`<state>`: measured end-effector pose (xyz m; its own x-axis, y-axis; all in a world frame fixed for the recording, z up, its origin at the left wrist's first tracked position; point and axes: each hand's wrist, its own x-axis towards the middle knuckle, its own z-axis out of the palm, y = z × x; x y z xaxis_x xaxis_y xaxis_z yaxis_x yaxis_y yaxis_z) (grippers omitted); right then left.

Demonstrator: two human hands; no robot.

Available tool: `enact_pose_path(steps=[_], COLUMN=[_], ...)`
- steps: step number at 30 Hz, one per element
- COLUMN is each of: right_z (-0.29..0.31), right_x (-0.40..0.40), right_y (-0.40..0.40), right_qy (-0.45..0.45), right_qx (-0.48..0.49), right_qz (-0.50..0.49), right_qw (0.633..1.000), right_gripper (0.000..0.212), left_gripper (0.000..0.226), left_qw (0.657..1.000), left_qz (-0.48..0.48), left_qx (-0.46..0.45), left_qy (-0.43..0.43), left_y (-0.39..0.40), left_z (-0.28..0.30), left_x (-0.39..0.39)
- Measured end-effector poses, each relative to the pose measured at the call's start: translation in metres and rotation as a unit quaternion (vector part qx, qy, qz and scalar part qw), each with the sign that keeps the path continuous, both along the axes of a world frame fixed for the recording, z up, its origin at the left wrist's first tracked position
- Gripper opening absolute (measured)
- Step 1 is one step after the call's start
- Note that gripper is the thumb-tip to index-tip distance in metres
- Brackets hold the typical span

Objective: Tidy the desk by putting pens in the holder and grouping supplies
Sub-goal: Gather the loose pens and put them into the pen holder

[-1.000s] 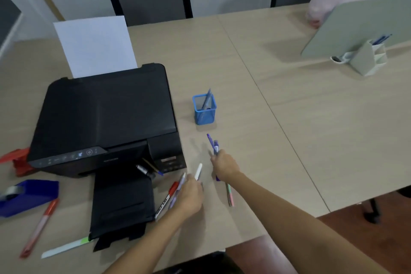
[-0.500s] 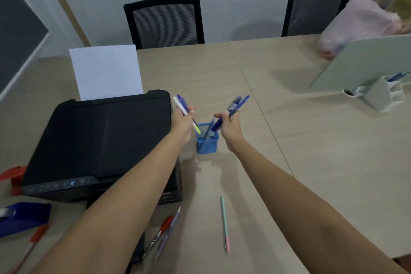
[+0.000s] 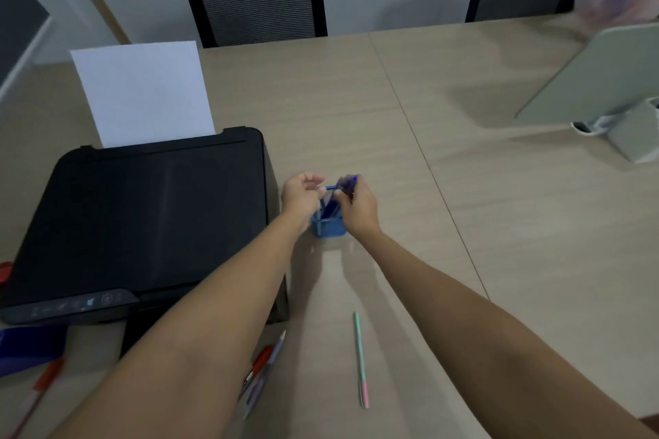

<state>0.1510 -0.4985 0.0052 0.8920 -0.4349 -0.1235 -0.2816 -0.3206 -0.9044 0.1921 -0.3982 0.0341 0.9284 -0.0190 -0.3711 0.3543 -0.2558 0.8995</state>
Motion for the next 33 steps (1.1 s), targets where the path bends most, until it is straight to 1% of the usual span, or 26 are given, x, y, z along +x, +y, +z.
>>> enact_pose_path(steps=[2,6,7,9,11,13,15,17,19,21,24,26,27,29,30,31,33], right_z=[0.003,0.015,0.018,0.023,0.024,0.019,0.006,-0.013,-0.031,-0.045,-0.058,-0.060,-0.059,-0.055,-0.050,-0.047,-0.041], right_x=[-0.001,-0.010,-0.017,-0.033,-0.055,-0.082,-0.117,-0.152,-0.187,-0.215,-0.240,-0.247,-0.249,-0.251,-0.251,-0.250,-0.250], right_y=[-0.002,-0.006,-0.007,-0.009,-0.008,-0.003,0.010,0.027,0.049,0.069,0.094,0.108,0.116,0.131,0.137,0.143,0.151], right_qy=[0.005,0.009,0.007,0.006,0.013,0.042,0.103,0.198,0.298,0.351,0.359,0.356,0.354,0.333,0.315,0.302,0.285], right_qx=[-0.012,-0.054,-0.061,-0.066,-0.091,-0.102,-0.104,-0.125,-0.157,-0.195,-0.268,-0.273,-0.252,-0.161,-0.121,-0.086,-0.037], right_qz=[0.004,0.016,0.011,-0.011,-0.036,-0.051,-0.052,-0.037,-0.020,-0.016,0.008,0.013,0.007,-0.024,-0.039,-0.052,-0.076], right_qw=[1.000,0.998,0.998,0.998,0.995,0.993,0.988,0.971,0.941,0.916,0.894,0.894,0.901,0.929,0.940,0.948,0.955], right_gripper=[0.015,0.040,0.042,0.040,0.032,0.024,0.019,0.024,0.037,0.043,0.034,0.031,0.030,0.021,0.013,0.008,0.006], left_gripper=[0.031,0.035,0.036,0.033,0.027,0.021,0.014,0.006,0.005,0.007,0.013,0.018,0.020,0.020,0.021,0.028,0.048], left_qw=[1.000,0.999,0.998,0.995,0.989,0.980,0.968,0.956,0.941,0.915,0.882,0.868,0.863,0.850,0.833,0.811,0.777], left_qz=[0.004,0.017,0.015,-0.004,-0.042,-0.103,-0.185,-0.263,-0.324,-0.375,-0.401,-0.386,-0.379,-0.374,-0.384,-0.396,-0.407], left_qx=[0.000,-0.004,-0.006,0.001,0.005,-0.003,0.002,0.008,0.060,0.148,0.244,0.310,0.335,0.371,0.398,0.430,0.479], left_qy=[-0.002,-0.035,-0.053,-0.101,-0.145,-0.170,-0.169,-0.132,-0.073,-0.019,0.034,0.028,0.020,-0.004,-0.013,-0.015,-0.014], left_y=[0.001,0.007,0.011,0.021,0.039,0.063,0.096,0.129,0.159,0.180,0.198,0.202,0.202,0.196,0.193,0.189,0.184], left_z=[0.003,0.018,0.024,0.041,0.059,0.076,0.086,0.089,0.080,0.061,0.025,0.001,-0.010,-0.025,-0.028,-0.030,-0.037], left_x=[-0.001,-0.006,-0.011,-0.024,-0.043,-0.067,-0.096,-0.126,-0.152,-0.173,-0.197,-0.206,-0.210,-0.216,-0.219,-0.221,-0.224])
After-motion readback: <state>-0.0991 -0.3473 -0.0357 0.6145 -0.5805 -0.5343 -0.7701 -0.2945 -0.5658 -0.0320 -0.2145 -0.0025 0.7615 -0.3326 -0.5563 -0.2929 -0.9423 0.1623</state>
